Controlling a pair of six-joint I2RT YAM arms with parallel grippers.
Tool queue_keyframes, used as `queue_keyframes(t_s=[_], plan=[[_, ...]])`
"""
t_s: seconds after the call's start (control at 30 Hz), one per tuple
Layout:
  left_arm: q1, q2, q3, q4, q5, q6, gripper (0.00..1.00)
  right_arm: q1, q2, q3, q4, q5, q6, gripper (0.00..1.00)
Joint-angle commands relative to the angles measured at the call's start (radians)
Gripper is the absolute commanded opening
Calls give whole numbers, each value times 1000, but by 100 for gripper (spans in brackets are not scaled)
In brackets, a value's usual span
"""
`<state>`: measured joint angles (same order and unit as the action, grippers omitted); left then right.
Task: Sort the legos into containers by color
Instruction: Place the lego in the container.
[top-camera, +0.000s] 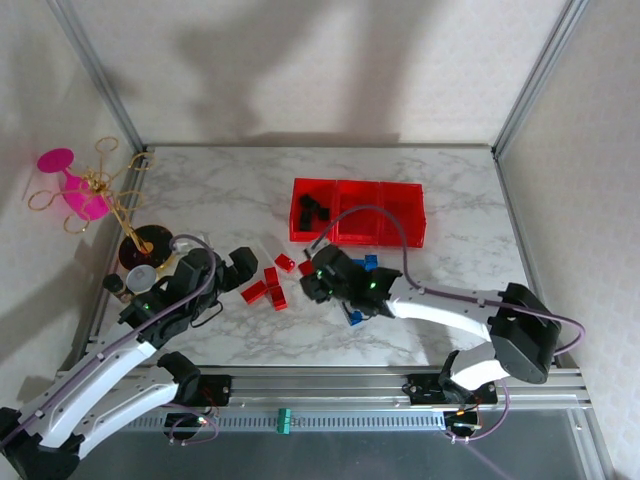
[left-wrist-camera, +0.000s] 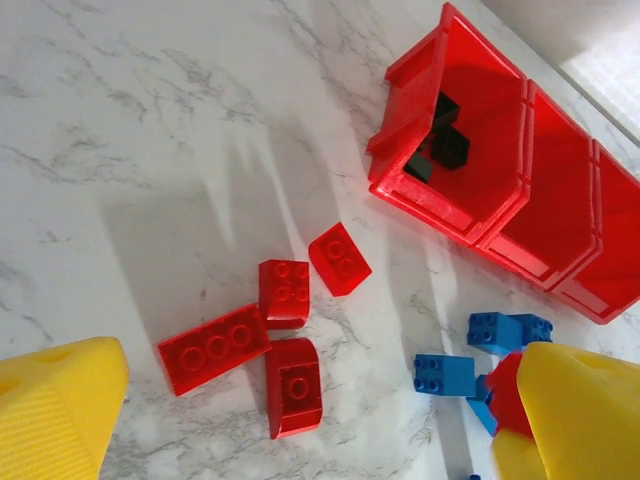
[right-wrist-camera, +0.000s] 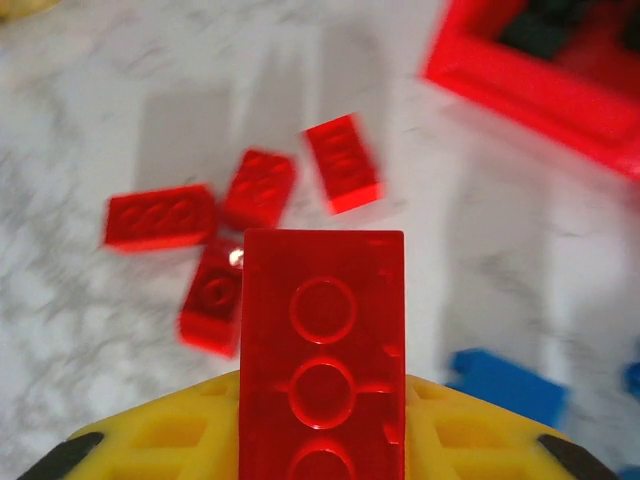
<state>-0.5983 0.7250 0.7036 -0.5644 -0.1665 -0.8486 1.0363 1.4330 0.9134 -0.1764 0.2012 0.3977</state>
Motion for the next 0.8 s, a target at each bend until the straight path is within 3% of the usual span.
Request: queue_keyframes(t_s=[0.0,0.37,0.77], plan=[[0,36,41,69,34,44,100,-79,-14,50,-80,50,34,28],[0,216,114,210,99,100,100,-383,155,220,-54,112,12,27],[0,309,126,287,146,125,100,-512,442,421,7,49,-58,30]])
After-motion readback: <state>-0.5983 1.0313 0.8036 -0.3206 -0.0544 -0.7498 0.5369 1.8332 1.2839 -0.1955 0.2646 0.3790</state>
